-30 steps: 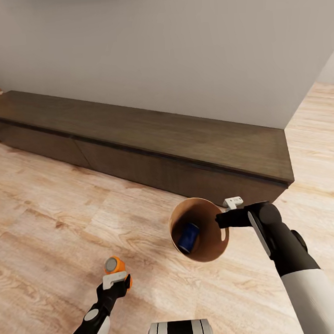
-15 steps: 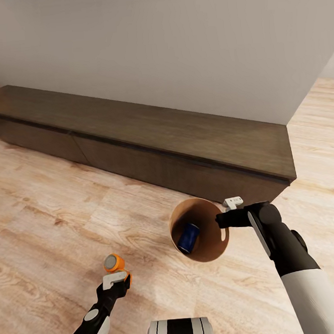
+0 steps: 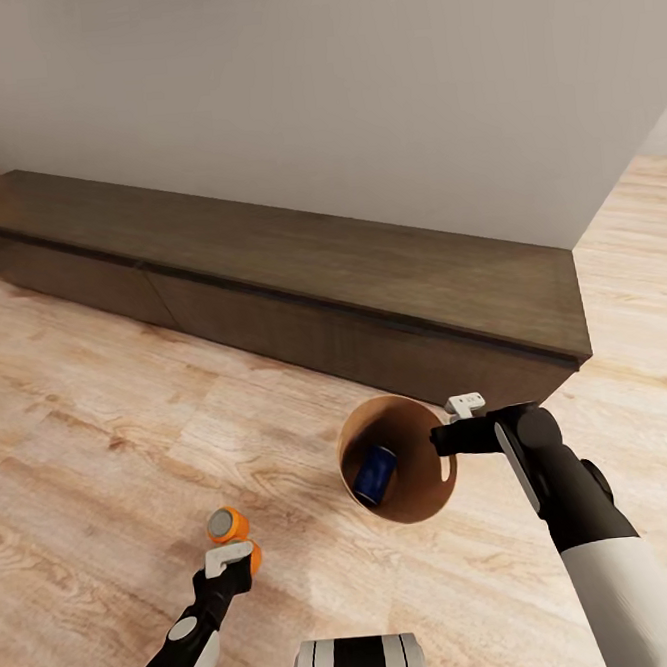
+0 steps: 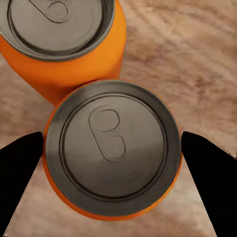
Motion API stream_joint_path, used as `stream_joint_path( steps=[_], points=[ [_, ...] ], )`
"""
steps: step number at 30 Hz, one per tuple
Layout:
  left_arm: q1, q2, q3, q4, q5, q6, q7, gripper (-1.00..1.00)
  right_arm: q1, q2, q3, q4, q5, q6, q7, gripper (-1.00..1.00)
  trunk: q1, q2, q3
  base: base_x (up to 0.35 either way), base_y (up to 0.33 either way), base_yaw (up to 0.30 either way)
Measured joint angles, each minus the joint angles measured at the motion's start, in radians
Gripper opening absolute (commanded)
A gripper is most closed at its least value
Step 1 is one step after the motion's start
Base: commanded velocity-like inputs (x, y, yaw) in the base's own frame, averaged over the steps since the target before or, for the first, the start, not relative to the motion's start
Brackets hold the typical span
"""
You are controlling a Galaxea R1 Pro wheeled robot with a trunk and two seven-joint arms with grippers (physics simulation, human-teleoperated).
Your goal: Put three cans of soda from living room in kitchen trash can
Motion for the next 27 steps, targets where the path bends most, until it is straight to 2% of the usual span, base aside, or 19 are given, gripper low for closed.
stream_joint_path(
  steps=[22,27],
  points=[
    [0.000,-0.001,0.000,0.001,-0.001,0.003,-0.004,-1.00,0.000,0.002,0.003,0.000,0.003,-0.001,0.000,-1.00,0.000,0.000,0.000,0.000,0.000,0.000],
    [0.000,-0.001,0.002,0.001,-0.002,0.004,-0.004,-1.00,0.000,0.002,0.003,0.000,0.003,-0.001,0.000,-1.00,0.000,0.000,0.000,-0.155,0.000,0.000]
  ],
)
